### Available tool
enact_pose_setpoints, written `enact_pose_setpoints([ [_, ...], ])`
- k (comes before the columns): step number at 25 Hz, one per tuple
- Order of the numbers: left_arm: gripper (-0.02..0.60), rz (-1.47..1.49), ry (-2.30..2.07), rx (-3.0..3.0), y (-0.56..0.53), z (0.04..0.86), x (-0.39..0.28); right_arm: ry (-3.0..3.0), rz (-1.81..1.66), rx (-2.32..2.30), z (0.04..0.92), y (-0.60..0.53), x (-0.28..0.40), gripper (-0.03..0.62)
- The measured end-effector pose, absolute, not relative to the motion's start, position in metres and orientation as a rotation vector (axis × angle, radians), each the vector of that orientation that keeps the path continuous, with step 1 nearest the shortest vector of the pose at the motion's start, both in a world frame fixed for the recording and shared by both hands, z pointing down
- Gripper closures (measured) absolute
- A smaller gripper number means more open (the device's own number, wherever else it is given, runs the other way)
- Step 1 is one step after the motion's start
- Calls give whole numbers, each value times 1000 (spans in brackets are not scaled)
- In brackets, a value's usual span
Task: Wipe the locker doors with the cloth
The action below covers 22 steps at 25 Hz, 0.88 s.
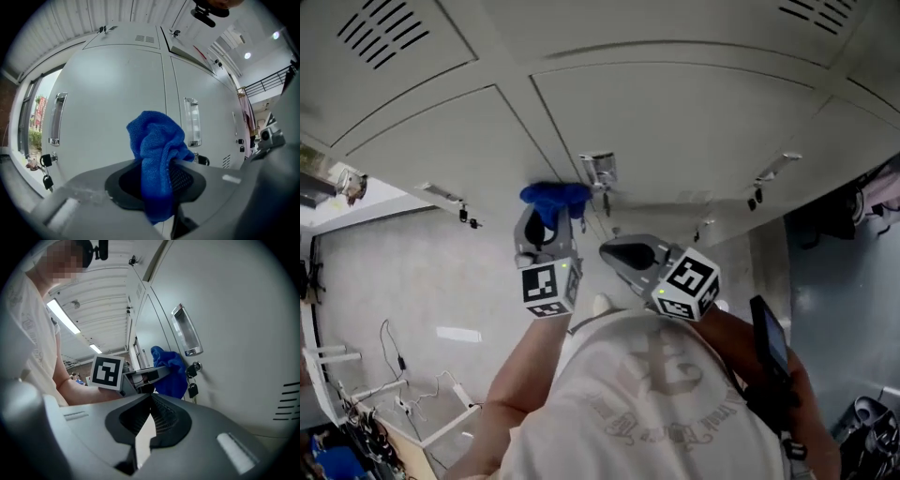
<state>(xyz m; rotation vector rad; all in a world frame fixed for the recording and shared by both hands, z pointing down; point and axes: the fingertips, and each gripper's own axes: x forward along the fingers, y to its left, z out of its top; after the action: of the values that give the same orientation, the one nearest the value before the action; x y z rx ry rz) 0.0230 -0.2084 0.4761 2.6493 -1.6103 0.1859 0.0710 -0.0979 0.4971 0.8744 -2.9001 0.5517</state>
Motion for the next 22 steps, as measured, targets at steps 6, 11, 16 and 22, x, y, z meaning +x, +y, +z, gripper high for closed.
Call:
enact_pose_setpoints([
  [6, 462, 283, -1456, 2799, -206, 489, 48, -2896, 593, 900, 503, -101, 75, 586],
  [11, 462, 297, -1454, 2759, -210, 504, 38, -2887, 607, 893, 503, -101, 69, 586],
  [16, 462, 337, -1518, 2737, -218, 511, 10, -2886, 565, 885, 504, -103, 59, 586],
  [22, 462, 365, -1549, 2724, -226, 521, -21, -2848, 468, 915, 508, -108, 48, 586],
])
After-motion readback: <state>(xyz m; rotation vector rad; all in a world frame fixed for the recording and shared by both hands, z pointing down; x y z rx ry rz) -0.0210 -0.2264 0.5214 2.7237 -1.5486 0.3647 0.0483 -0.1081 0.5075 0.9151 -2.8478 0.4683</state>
